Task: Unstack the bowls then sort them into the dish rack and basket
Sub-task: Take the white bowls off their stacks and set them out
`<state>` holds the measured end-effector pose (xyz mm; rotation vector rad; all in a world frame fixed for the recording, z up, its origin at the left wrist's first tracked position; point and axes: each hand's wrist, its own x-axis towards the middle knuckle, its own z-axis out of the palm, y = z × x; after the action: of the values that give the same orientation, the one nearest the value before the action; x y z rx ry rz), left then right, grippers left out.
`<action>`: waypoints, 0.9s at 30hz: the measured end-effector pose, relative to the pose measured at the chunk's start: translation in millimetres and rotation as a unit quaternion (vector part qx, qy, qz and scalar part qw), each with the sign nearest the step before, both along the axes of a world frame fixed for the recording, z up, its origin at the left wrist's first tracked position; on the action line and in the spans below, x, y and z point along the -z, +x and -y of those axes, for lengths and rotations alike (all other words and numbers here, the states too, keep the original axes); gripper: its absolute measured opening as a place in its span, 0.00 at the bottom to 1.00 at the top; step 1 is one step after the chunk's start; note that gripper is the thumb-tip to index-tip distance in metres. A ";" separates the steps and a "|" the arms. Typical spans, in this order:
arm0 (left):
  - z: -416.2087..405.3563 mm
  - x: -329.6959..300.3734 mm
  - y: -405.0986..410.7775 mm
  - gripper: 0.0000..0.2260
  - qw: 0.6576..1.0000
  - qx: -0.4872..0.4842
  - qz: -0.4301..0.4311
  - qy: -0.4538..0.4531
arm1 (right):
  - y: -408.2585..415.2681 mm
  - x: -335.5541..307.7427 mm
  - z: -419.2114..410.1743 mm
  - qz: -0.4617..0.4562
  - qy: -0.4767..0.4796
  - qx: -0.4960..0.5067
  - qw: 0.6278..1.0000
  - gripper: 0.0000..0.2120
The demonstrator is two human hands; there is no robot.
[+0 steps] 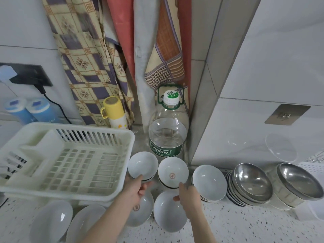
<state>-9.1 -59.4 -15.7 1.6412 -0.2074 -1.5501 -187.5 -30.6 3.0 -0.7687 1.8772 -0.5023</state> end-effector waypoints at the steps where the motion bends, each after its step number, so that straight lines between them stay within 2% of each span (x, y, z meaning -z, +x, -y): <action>1: 0.2 0.7 -0.6 0.18 1.000 0.002 0.005 0.000 | 1.2 1.9 -0.7 0.011 -0.005 0.016 1.000 0.15; 9: -1.8 -7.4 -5.2 0.24 0.998 0.013 0.045 -0.034 | 15.3 2.8 0.4 0.008 -0.020 0.022 1.000 0.09; 14: -5.3 -12.0 -5.1 0.25 0.998 0.015 0.037 -0.054 | 17.9 2.8 7.2 0.042 -0.002 0.060 0.997 0.14; 19: -8.9 -14.6 -5.5 0.26 0.997 0.004 0.030 -0.073 | 15.4 3.0 13.1 0.067 0.011 0.098 0.993 0.11; 27: -13.7 -25.5 -16.2 0.25 0.995 -0.063 0.001 -0.080 | 29.2 4.7 9.6 0.089 -0.055 0.156 0.982 0.07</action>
<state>-25.3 -45.6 9.8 1.5018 -0.2210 -1.3998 -158.3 -40.2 -1.7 -0.4836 1.8202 -0.8507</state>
